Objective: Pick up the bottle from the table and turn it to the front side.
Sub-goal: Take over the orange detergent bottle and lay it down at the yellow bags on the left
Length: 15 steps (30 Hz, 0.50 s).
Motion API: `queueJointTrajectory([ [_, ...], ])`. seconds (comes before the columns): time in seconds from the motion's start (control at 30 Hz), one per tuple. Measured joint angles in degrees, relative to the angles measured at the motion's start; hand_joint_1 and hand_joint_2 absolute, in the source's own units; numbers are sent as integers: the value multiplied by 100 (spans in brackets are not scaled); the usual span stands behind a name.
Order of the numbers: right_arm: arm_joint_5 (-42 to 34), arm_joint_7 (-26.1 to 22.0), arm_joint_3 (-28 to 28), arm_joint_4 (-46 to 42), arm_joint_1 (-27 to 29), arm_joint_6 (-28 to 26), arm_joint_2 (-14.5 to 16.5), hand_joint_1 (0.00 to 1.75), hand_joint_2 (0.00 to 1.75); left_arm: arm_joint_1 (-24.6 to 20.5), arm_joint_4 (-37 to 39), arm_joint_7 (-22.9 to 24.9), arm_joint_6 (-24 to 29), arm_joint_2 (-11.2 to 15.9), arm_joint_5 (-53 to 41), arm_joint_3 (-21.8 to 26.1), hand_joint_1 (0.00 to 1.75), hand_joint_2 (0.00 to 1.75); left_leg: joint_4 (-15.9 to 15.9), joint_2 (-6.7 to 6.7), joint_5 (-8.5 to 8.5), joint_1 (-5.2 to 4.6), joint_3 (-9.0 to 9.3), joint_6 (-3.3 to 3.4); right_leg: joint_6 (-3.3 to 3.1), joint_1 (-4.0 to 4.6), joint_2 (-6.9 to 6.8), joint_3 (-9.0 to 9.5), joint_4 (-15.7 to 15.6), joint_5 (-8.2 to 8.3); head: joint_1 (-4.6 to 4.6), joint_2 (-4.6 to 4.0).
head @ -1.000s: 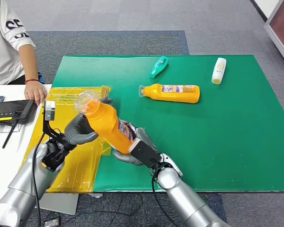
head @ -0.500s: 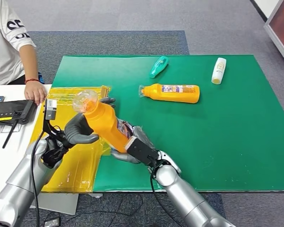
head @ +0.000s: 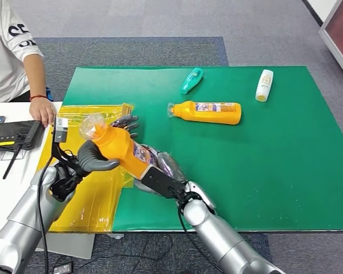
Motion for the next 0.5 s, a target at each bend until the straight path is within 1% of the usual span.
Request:
queueJointTrajectory([
  [0.23, 77, 131, 45, 131, -25, -20, 28, 175, 175, 13, -1, -29, -3, 0, -7, 22, 0, 175, 0, 0, 0, 0, 0, 0, 0, 0, 0, 0, 0, 0, -1, 0],
  [0.5, 80, 177, 46, 211, -51, -13, 47, 175, 175, 55, -1, -81, -16, 0, 3, 70, 0, 175, 0, 0, 0, 0, -1, 0, 0, 0, 0, 0, 0, 0, 0, 0],
])
